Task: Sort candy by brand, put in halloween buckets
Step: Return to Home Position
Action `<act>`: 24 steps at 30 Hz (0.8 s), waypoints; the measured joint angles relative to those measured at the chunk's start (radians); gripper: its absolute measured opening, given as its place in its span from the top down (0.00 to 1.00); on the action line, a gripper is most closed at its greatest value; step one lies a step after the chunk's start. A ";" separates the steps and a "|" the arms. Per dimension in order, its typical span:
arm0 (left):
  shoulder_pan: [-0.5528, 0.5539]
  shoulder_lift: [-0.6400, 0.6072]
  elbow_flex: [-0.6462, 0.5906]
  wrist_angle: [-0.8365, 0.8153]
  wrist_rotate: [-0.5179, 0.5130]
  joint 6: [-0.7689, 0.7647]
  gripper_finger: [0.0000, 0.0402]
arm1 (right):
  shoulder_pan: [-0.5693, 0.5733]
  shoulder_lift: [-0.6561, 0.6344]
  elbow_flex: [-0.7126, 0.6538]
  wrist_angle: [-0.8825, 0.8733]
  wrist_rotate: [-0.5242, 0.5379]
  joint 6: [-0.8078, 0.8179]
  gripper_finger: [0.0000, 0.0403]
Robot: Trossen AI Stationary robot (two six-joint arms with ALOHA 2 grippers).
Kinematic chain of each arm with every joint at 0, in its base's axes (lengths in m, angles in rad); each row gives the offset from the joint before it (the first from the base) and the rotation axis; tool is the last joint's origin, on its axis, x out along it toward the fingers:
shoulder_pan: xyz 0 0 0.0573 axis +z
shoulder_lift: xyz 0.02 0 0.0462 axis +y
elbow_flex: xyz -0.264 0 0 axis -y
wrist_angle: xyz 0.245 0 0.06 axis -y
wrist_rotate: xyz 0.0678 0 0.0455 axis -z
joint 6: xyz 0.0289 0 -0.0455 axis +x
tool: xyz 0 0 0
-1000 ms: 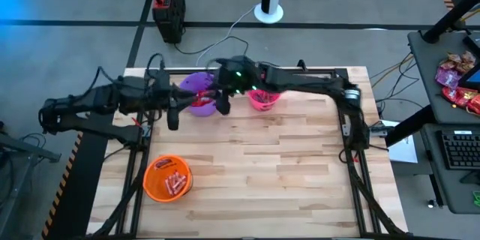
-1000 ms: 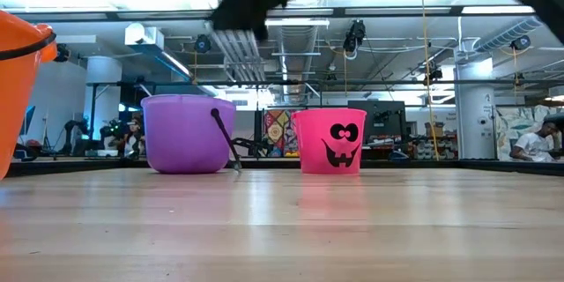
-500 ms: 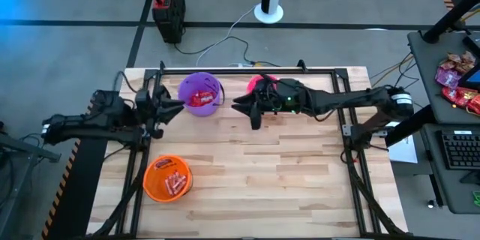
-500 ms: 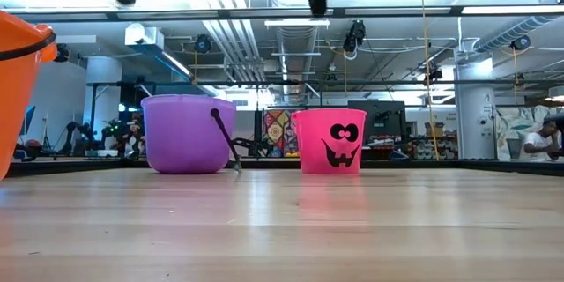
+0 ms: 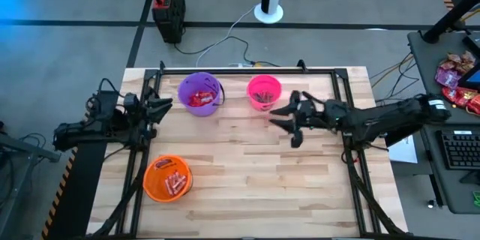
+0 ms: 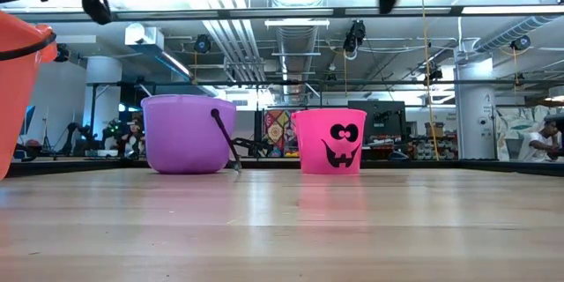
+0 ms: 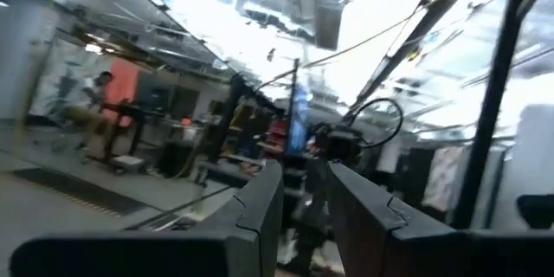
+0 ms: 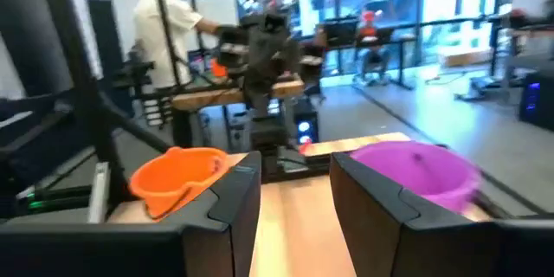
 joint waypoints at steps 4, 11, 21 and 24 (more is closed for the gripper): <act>0.000 -0.080 -0.024 -0.130 -0.059 0.003 0.81 | -0.006 -0.150 -0.143 0.003 0.019 -0.048 0.68; 0.000 -0.110 -0.122 -0.008 -0.148 0.014 0.81 | -0.020 -0.506 -0.397 0.009 0.029 -0.091 0.69; -0.001 -0.113 -0.236 0.006 -0.205 -0.013 0.81 | -0.019 -1.032 -0.608 -0.066 0.084 -0.098 0.67; -0.002 -0.112 -0.240 -0.075 -0.165 0.027 0.81 | -0.019 -1.019 -0.596 -0.148 0.026 -0.167 0.67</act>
